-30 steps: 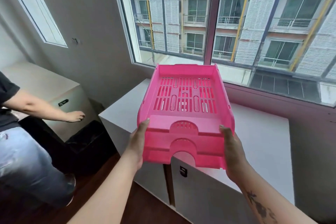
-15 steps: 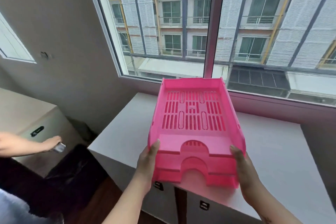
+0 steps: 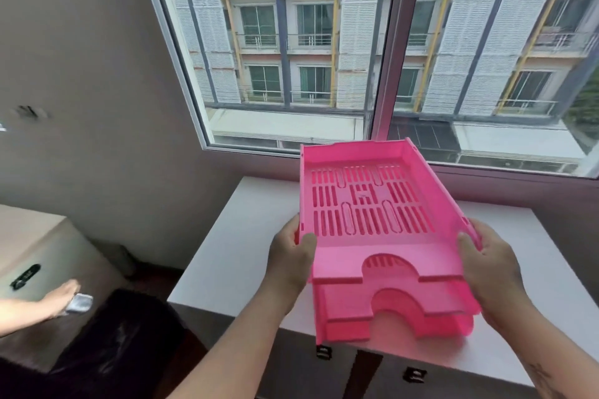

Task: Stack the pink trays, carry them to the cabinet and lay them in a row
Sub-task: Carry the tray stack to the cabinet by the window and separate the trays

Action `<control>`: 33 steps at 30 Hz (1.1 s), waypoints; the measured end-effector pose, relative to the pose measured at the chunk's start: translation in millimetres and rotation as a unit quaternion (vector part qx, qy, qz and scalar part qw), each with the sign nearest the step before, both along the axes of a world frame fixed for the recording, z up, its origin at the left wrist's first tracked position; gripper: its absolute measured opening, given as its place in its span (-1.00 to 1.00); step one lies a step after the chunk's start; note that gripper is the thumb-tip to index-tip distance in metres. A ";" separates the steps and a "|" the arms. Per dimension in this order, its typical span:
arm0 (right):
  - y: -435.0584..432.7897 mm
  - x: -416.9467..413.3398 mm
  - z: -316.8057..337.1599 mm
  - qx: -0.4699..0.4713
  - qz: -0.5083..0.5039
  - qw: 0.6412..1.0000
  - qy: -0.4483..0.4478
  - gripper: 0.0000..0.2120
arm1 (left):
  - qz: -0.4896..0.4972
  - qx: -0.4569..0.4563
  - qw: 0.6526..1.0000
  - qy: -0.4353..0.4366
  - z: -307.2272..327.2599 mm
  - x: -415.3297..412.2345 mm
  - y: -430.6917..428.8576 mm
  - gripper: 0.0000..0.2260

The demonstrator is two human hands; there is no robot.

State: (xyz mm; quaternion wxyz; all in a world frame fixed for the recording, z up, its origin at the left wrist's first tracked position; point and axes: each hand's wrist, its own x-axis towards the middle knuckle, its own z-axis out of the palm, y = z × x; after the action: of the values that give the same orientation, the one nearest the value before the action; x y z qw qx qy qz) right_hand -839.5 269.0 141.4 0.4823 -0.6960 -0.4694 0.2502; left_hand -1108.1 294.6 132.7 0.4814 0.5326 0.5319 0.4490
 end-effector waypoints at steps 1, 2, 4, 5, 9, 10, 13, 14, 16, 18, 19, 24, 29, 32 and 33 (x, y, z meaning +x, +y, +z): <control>-1.7 -9.2 2.9 0.014 -0.004 1.000 0.000 -0.77 | 0.005 0.007 1.000 -0.007 4.4 -8.9 -0.1 -0.67; -2.0 -21.0 5.0 0.029 -0.004 1.000 -0.001 -0.77 | 0.016 0.014 1.000 -0.014 7.5 -20.3 -0.1 -0.65; 2.0 -53.2 6.8 0.062 0.016 0.998 0.008 -0.77 | 0.053 0.025 0.998 -0.021 9.9 -50.9 0.3 -0.63; 5.6 -71.9 6.0 0.073 0.034 0.997 0.017 -0.78 | 0.076 0.024 0.997 -0.024 9.7 -69.6 0.1 -0.62; 27.7 -150.5 2.3 0.052 0.122 0.990 0.046 -0.81 | 0.152 0.015 0.988 -0.026 2.1 -155.2 -2.0 -0.65; 33.1 -168.0 0.6 0.043 0.143 0.987 0.055 -0.81 | 0.169 0.017 0.985 -0.020 0.4 -174.5 -3.9 -0.64; 47.4 -210.8 -7.5 0.030 0.160 0.985 0.050 -0.81 | 0.209 0.023 0.977 -0.012 -3.5 -217.8 -10.8 -0.60; 51.1 -220.9 -12.0 0.021 0.156 0.987 0.045 -0.82 | 0.212 0.021 0.977 -0.008 -6.4 -226.7 -12.9 -0.59; 56.0 -237.0 -21.9 -0.011 0.144 0.989 0.045 -0.82 | 0.210 0.015 0.978 0.003 -15.0 -237.1 -15.8 -0.58; 58.5 -247.9 -32.6 -0.032 0.136 0.989 0.050 -0.82 | 0.212 0.013 0.977 0.015 -25.1 -241.4 -17.3 -0.57; 59.0 -251.6 -37.2 -0.034 0.132 0.989 0.049 -0.83 | 0.215 0.011 0.976 0.022 -29.3 -242.0 -17.2 -0.55; 64.1 -257.8 -57.0 -0.070 0.117 0.991 0.007 -0.79 | 0.208 -0.011 0.977 0.035 -49.8 -245.3 -6.4 -0.46; 69.6 -257.8 -80.1 -0.137 0.115 0.984 -0.021 -0.67 | 0.208 -0.043 0.976 0.044 -82.9 -239.0 -0.6 -0.42; 68.7 -258.8 -89.3 -0.177 0.111 0.977 -0.041 -0.69 | 0.195 -0.063 0.975 0.082 -105.7 -235.8 -1.7 -0.48; 67.9 -259.3 -91.7 -0.192 0.111 0.974 -0.048 -0.69 | 0.190 -0.074 0.974 0.103 -111.2 -236.3 -2.0 -0.49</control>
State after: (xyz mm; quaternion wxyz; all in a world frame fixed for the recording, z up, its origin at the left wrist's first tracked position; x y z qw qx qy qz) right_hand -1098.8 336.9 49.6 0.2861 -0.7304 -0.5096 0.3535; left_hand -1344.4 292.5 21.6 0.3678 0.4279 0.7018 0.4349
